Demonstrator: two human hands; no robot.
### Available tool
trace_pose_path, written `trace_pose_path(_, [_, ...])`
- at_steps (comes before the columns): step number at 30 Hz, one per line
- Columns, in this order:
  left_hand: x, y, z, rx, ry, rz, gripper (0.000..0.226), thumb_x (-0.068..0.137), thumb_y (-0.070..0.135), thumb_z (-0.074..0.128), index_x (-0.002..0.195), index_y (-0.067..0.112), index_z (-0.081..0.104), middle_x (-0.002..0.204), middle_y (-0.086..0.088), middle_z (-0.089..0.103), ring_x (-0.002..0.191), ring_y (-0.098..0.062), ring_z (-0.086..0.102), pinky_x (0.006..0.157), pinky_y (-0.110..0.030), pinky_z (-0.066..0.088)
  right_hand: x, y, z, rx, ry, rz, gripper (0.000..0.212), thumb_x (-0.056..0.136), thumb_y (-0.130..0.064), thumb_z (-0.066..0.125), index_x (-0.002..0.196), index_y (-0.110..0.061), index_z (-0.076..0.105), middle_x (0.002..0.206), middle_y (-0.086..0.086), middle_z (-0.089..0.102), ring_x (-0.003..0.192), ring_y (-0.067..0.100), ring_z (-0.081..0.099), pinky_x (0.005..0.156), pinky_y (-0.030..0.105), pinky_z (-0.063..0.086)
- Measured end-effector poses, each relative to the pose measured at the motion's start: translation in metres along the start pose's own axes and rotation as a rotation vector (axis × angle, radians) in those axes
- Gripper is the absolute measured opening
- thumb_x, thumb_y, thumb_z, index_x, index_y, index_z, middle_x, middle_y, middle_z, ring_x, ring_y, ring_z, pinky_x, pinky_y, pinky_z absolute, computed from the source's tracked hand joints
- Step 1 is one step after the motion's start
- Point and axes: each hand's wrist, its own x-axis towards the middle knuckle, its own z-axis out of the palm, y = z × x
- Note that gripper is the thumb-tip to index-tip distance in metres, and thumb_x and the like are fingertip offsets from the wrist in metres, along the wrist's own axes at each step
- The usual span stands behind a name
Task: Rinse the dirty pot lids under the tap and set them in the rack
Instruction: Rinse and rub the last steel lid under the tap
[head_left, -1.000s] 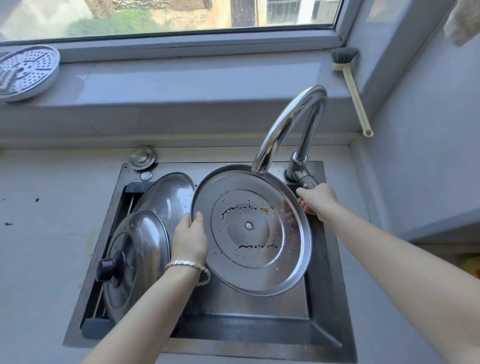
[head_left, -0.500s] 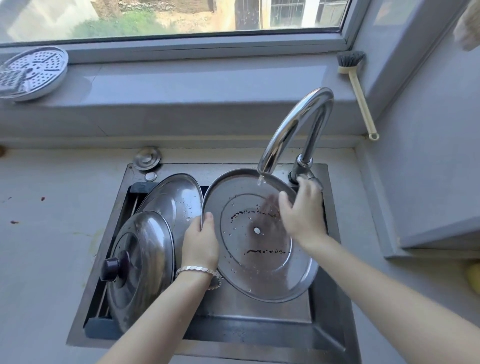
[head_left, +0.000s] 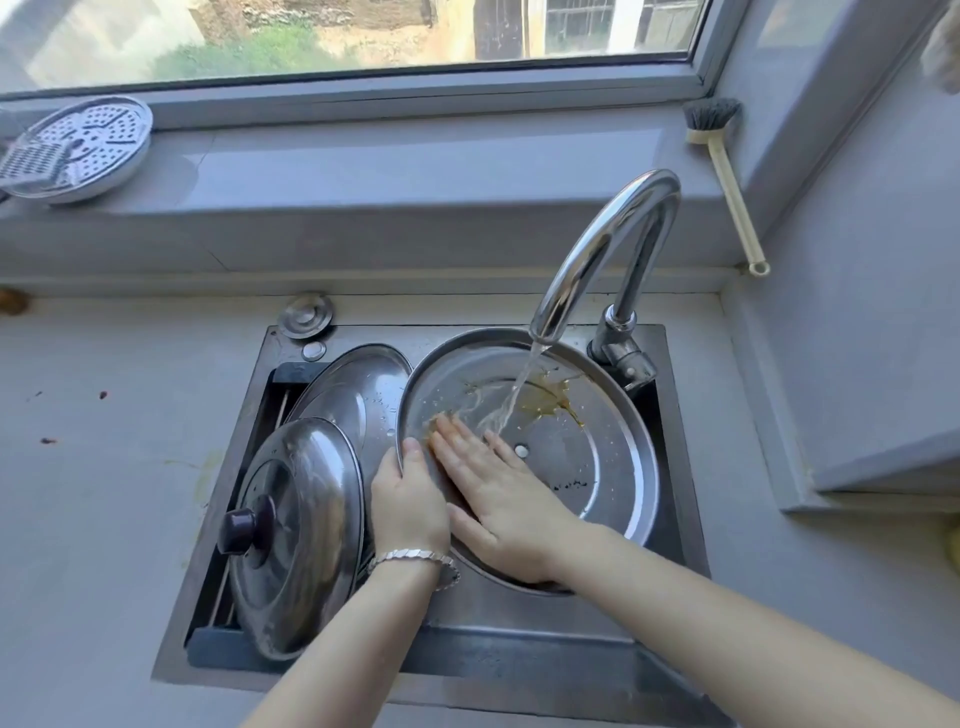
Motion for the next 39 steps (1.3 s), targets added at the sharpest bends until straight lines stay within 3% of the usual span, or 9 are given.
trace_pose_path(5, [-0.001,0.004,-0.001,-0.033,0.047,0.074,0.033,0.099,0.020,0.034,0.114,0.003,0.057,0.097,0.002,0.054,0.093,-0.013,0.045,0.068,-0.011,0.027,0.008,0.018,-0.030,-0.069,0.072,0.272,0.068,0.096,-0.047,0.028,0.148,-0.014,-0.003,0.154,0.000,-0.016,0.143,0.013,-0.015,0.114,0.028,-0.013])
trace_pose_path(10, [0.001,0.004,-0.003,-0.068,0.075,0.013,0.035,0.099,0.022,0.033,0.116,0.004,0.056,0.101,0.001,0.053,0.094,-0.013,0.044,0.072,-0.013,0.027,-0.002,-0.001,-0.015,-0.096,-0.051,0.009,0.075,0.086,-0.060,0.010,0.147,-0.021,-0.008,0.147,-0.011,-0.025,0.135,0.002,-0.028,0.109,0.021,-0.022])
trace_pose_path(14, [-0.001,0.005,-0.003,-0.064,0.118,0.047,0.029,0.099,0.023,0.033,0.105,0.009,0.057,0.089,0.007,0.051,0.091,-0.016,0.043,0.064,-0.013,0.024,-0.004,0.019,-0.031,-0.111,-0.008,0.418,0.076,0.094,-0.056,0.021,0.145,-0.013,-0.017,0.150,0.001,-0.028,0.139,0.013,-0.025,0.114,0.030,-0.016])
trace_pose_path(20, [0.003,0.005,-0.008,-0.091,0.138,0.036,0.035,0.099,0.026,0.032,0.118,0.008,0.055,0.099,0.005,0.050,0.095,-0.011,0.043,0.081,-0.018,0.028,-0.024,0.010,-0.023,0.014,-0.130,0.165,0.073,0.094,-0.054,0.023,0.147,-0.017,-0.012,0.149,-0.005,-0.026,0.139,0.006,-0.022,0.107,0.016,-0.017])
trace_pose_path(23, [-0.001,0.008,-0.007,-0.070,0.138,0.080,0.028,0.099,0.026,0.032,0.082,0.024,0.055,0.080,0.010,0.053,0.077,-0.012,0.047,0.067,-0.018,0.026,-0.024,0.018,-0.033,0.035,-0.039,0.417,0.071,0.097,-0.047,0.024,0.146,-0.010,-0.012,0.153,0.004,-0.024,0.140,0.011,-0.022,0.110,0.024,-0.012])
trace_pose_path(26, [-0.003,0.013,-0.002,-0.070,0.143,0.087,0.034,0.099,0.024,0.033,0.065,0.028,0.040,0.070,0.015,0.046,0.068,-0.012,0.042,0.060,-0.019,0.023,-0.026,0.002,-0.021,0.071,-0.091,0.309,0.076,0.094,-0.053,0.024,0.145,-0.013,-0.015,0.150,0.000,-0.028,0.137,0.009,-0.026,0.111,0.025,-0.013])
trace_pose_path(28, [-0.001,0.014,-0.003,-0.066,0.127,0.079,0.032,0.099,0.024,0.033,0.068,0.025,0.041,0.071,0.016,0.045,0.075,-0.014,0.041,0.062,-0.017,0.023,-0.026,0.003,-0.019,0.084,-0.071,0.335,0.078,0.093,-0.057,0.023,0.146,-0.014,-0.014,0.148,-0.002,-0.029,0.139,0.011,-0.023,0.112,0.026,-0.011])
trace_pose_path(33, [-0.014,0.010,-0.003,-0.024,0.040,0.070,0.031,0.099,0.023,0.033,0.069,0.023,0.040,0.070,0.014,0.045,0.076,-0.018,0.042,0.062,-0.021,0.023,-0.004,0.027,-0.033,0.047,0.188,0.873,0.084,0.091,-0.060,0.023,0.146,-0.006,-0.011,0.155,0.014,-0.014,0.144,0.026,-0.007,0.115,0.038,-0.005])
trace_pose_path(39, [-0.015,0.006,-0.011,-0.036,0.051,0.069,0.028,0.098,0.020,0.033,0.108,0.008,0.057,0.107,-0.015,0.062,0.101,-0.030,0.054,0.085,-0.030,0.037,0.019,0.027,-0.024,-0.045,0.330,0.644,0.067,0.096,-0.045,0.022,0.148,-0.013,-0.004,0.156,0.009,-0.012,0.143,0.018,-0.015,0.113,0.034,-0.013])
